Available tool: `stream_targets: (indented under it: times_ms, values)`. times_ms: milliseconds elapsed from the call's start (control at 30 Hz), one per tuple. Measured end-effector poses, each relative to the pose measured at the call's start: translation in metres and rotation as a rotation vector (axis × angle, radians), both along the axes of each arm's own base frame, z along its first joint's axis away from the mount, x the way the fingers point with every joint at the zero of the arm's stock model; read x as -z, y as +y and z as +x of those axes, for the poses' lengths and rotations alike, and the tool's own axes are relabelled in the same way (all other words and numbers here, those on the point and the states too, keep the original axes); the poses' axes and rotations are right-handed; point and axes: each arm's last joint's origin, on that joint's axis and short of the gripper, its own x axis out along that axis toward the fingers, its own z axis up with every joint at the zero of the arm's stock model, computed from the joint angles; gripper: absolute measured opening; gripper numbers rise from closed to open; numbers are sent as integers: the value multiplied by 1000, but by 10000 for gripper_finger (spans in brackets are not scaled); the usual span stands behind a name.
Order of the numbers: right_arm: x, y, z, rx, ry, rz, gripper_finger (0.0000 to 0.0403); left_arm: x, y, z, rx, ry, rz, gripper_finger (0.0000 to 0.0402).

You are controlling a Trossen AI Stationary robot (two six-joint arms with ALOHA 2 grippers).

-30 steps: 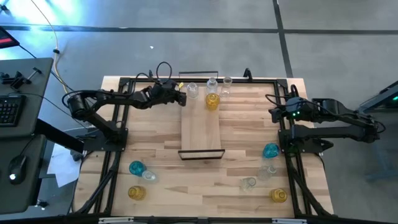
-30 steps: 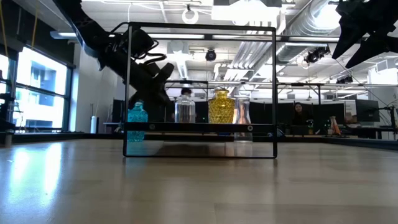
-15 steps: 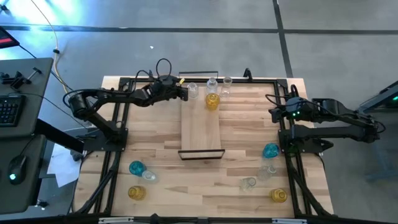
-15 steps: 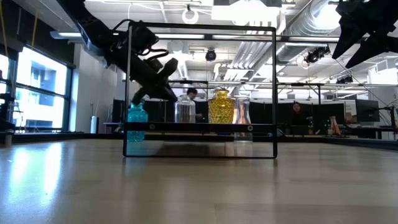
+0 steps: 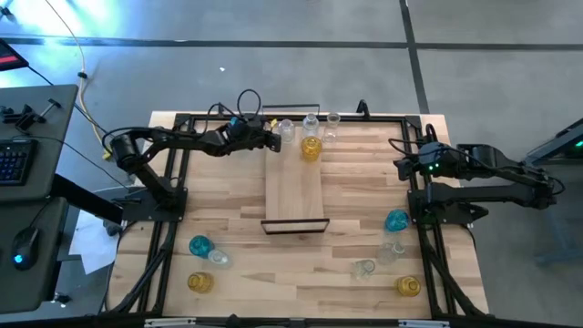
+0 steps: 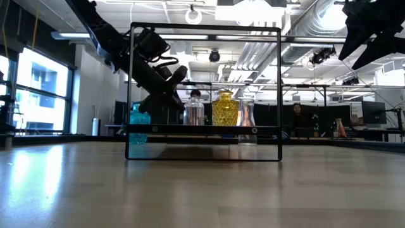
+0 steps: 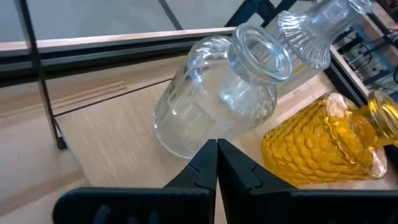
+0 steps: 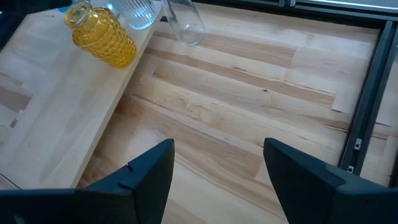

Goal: Sort vases onto shelf
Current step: Put the top left transparent flower vase on the shelf aligned with the other transparent flower vase

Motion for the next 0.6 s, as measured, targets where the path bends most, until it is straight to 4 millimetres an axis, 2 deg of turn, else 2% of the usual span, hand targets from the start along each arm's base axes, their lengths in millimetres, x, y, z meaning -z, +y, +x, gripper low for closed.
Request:
stream_targets:
  times_ms: [600]
  values:
    - [0, 0, 0, 0, 2, 5, 243, 1, 9, -6, -23, 31, 29, 0]
